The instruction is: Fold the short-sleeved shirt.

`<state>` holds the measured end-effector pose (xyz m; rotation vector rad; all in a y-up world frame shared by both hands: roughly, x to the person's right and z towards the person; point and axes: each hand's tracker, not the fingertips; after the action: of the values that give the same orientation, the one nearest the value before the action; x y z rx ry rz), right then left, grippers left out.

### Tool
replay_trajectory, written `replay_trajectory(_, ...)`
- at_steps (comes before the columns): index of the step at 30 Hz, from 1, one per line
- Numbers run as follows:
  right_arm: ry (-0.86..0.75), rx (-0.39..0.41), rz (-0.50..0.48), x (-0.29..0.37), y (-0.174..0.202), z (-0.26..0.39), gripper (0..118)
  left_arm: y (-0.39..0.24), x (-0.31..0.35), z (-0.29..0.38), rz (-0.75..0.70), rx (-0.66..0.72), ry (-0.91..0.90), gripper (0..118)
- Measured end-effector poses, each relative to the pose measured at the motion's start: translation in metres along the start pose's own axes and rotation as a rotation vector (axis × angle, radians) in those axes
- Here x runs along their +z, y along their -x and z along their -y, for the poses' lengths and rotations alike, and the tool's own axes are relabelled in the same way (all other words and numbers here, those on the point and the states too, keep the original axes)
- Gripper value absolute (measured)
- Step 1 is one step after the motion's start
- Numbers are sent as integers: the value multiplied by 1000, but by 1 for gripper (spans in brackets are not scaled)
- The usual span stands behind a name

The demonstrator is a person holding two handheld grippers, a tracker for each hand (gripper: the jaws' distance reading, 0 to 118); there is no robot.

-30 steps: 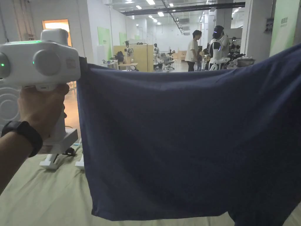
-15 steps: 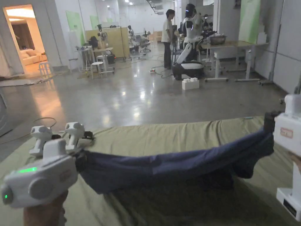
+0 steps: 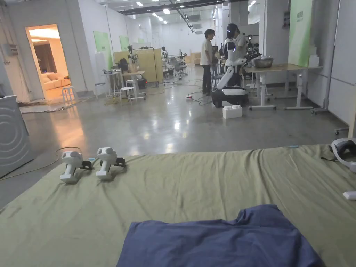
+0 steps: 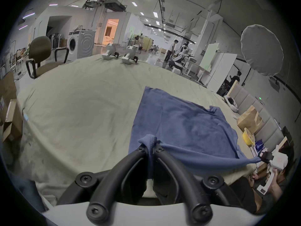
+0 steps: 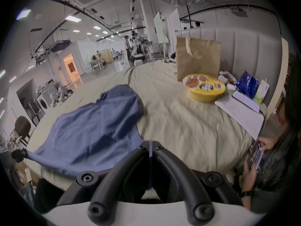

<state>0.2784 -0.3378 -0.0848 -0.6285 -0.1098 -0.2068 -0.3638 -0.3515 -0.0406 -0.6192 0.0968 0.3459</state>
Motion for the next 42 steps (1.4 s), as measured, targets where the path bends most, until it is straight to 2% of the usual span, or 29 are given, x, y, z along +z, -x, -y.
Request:
replay_trajectory(3, 48, -6, -9, 0, -6, 13, 5, 6, 1, 17, -10, 4, 41, 7)
replay_trajectory(4, 78, -5, -26, -1, -9, 17, 14, 8, 0, 23, -14, 5, 76, 7)
replay_trajectory(5, 97, 0, -24, 0, -12, 21, 51, 10, 1, 28, -26, -9, 81, 23)
replay_trajectory(6, 147, -8, -37, -1, -17, 25, 89, 12, 7, 33, -42, -33, 76, 64)
replay_trajectory(7, 168, -21, -47, 2, -23, 28, 106, 15, 15, 36, -56, -57, 78, 100)
replay_trajectory(8, 138, -19, -38, 10, -27, 30, 105, 17, 26, 38, -42, -79, 6, 112)
replay_trajectory(11, 102, -5, -6, 40, -37, 31, 105, 13, 84, 35, -44, -169, -202, 112)
replay_trajectory(13, 14, 27, -20, 68, -37, 29, 105, 6, 122, 24, -40, -191, -298, 112)
replay_trajectory(16, -136, 83, -76, 112, -13, 11, 105, -14, 171, 3, -43, -227, -435, 112)
replay_trajectory(18, -279, 147, -114, 134, 7, -4, 105, -29, 191, -16, -40, -286, -503, 112)
replay_trajectory(20, -387, 166, -95, 145, 27, -18, 105, -48, 204, -33, -110, -308, -554, 112)
replay_trajectory(22, -434, 127, -133, 161, 47, -28, 105, -64, 209, -45, -124, -270, -580, 109)
replay_trajectory(23, -461, 110, -156, 164, 53, -31, 105, -69, 210, -48, -75, -266, -600, 99)
replay_trajectory(24, -484, 94, -165, 167, 60, -35, 104, -72, 210, -49, -8, -290, -628, 81)
replay_trajectory(25, -480, 95, -168, 168, 65, -40, 100, -79, 209, -50, 7, -316, -643, 58)
replay_trajectory(26, -483, 104, -186, 169, 70, -43, 85, -85, 206, -50, -36, -348, -633, 20)
replay_trajectory(27, -491, 119, -205, 169, 75, -45, 64, -92, 203, -50, -68, -375, -619, 7)
replay_trajectory(29, -496, 166, -201, 168, 85, -47, 18, -99, 198, -48, -45, -374, -617, 2)
replay_trajectory(30, -481, 202, -196, 166, 90, -48, 14, -104, 193, -50, 15, -365, -597, 2)
replay_trajectory(36, -450, 293, -192, 154, 103, -43, 12, -114, 178, -50, 7, -358, -568, 2)
replay_trajectory(42, -456, 292, -209, 153, 105, -45, 12, -108, 173, -52, 27, -336, -532, 2)
